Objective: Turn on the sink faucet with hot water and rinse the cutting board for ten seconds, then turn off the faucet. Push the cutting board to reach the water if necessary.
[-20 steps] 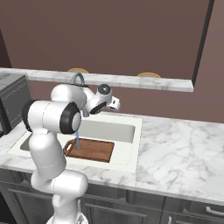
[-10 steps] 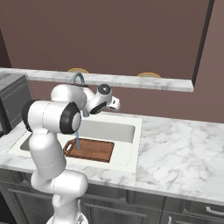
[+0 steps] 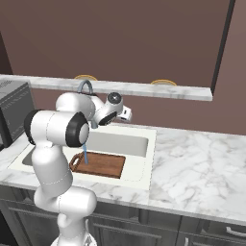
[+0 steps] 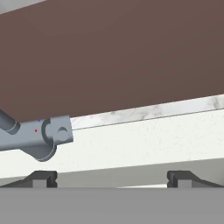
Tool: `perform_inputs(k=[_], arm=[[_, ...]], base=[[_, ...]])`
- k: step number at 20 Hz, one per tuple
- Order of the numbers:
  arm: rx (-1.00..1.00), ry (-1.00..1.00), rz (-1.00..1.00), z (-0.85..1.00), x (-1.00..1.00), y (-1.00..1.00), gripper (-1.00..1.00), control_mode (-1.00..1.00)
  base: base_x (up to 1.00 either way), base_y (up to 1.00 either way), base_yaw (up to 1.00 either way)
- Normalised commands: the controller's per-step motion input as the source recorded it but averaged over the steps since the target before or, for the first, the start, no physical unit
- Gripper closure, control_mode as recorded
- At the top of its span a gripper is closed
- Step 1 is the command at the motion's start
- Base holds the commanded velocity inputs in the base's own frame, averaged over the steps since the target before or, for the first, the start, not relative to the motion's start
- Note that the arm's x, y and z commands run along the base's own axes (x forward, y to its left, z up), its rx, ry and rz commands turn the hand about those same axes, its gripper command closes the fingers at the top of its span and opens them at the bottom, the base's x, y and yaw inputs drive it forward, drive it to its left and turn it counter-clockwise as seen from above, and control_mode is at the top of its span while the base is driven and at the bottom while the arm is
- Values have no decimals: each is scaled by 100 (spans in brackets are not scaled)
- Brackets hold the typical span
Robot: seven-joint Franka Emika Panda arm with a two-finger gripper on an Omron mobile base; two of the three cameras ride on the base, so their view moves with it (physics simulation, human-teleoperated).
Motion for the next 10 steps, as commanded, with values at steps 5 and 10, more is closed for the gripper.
perform_inputs(k=[5, 10], arm=[[0, 0, 0, 0, 0, 0, -100, -100], [0, 0, 0, 0, 0, 0, -100, -100]], base=[[0, 0, 0], [0, 0, 0]])
